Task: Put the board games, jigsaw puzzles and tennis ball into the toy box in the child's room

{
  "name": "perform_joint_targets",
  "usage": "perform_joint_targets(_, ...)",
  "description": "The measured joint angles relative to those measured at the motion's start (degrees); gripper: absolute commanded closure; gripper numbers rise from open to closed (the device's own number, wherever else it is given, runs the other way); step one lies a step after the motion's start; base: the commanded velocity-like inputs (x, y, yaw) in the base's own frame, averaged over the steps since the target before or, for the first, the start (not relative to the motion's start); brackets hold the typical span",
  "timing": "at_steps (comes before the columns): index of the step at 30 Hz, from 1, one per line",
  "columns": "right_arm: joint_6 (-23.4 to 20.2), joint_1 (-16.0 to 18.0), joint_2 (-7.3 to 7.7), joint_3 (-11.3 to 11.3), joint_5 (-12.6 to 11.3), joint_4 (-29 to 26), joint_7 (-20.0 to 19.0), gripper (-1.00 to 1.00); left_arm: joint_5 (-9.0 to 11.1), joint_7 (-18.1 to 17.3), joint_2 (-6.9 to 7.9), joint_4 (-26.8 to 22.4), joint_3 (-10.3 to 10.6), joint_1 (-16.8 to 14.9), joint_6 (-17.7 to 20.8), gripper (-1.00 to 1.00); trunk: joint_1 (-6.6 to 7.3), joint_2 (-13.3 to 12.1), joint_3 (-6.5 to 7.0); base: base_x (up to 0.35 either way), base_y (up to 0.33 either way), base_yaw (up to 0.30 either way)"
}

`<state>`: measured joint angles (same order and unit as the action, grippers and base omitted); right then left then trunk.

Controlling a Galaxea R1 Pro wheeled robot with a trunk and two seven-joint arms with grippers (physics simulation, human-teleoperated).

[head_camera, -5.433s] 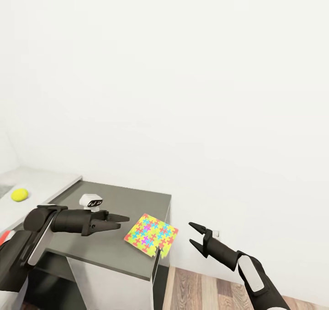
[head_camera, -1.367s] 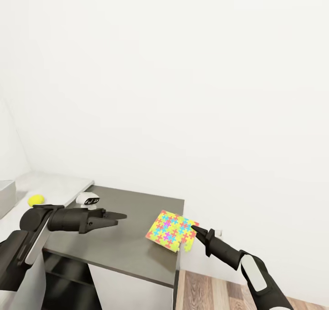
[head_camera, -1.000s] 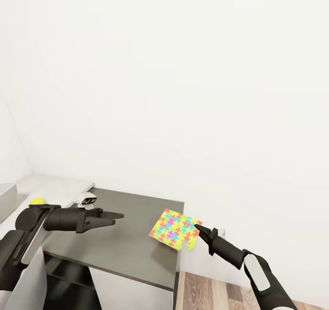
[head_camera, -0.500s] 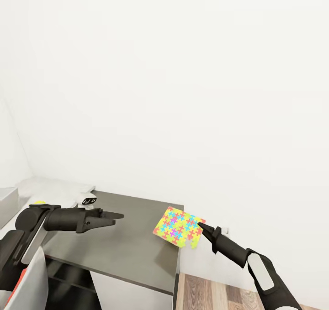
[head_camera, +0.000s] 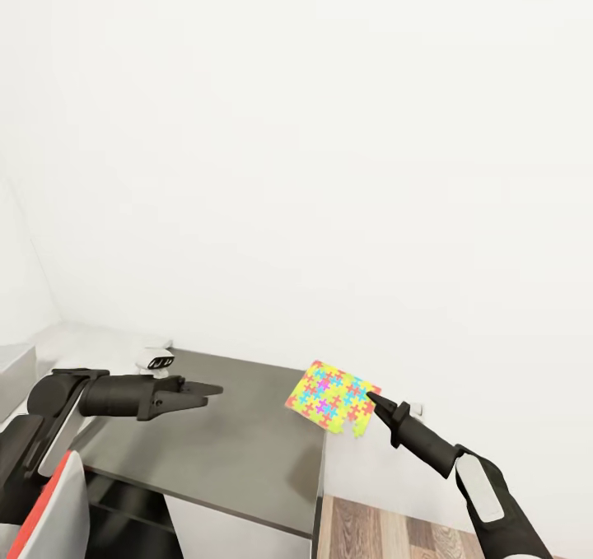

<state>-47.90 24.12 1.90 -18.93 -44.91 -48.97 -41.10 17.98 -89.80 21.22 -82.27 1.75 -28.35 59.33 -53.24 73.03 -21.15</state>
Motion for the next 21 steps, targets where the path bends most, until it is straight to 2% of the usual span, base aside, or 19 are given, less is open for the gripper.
perform_joint_targets(7, 0.14, -0.07, -0.13, -0.05, 0.08, -0.04, 0.01, 1.0, 0.0, 0.0, 0.01, -0.01, -0.01, 0.0, 0.0, -1.0, 1.54, -2.81, 1.31, 0.0, 0.0, 0.05)
perform_joint_targets(12, 0.25, -0.07, -0.16, -0.02, 0.25, -0.06, 0.05, 1.0, 0.0, 0.01, 0.01, -0.02, -0.02, 0.02, 0.0, -1.0, 2.63, -4.82, 2.38, -0.027, 0.0, 0.24)
perform_joint_targets(18, 0.3, -0.04, -0.15, 0.13, 0.35, -0.07, 0.01, 1.0, -0.05, 0.01, -0.06, -0.02, -0.02, 0.02, 0.0, -1.0, 3.93, -7.23, 3.67, -0.227, 0.0, 0.269)
perform_joint_targets(21, 0.34, -0.05, -0.17, 0.2, 0.46, -0.06, -0.01, 1.0, -0.08, 0.01, -0.07, -0.02, -0.02, 0.0, 0.0, -1.0, 4.61, -8.43, 4.31, -0.08, 0.0, 0.273)
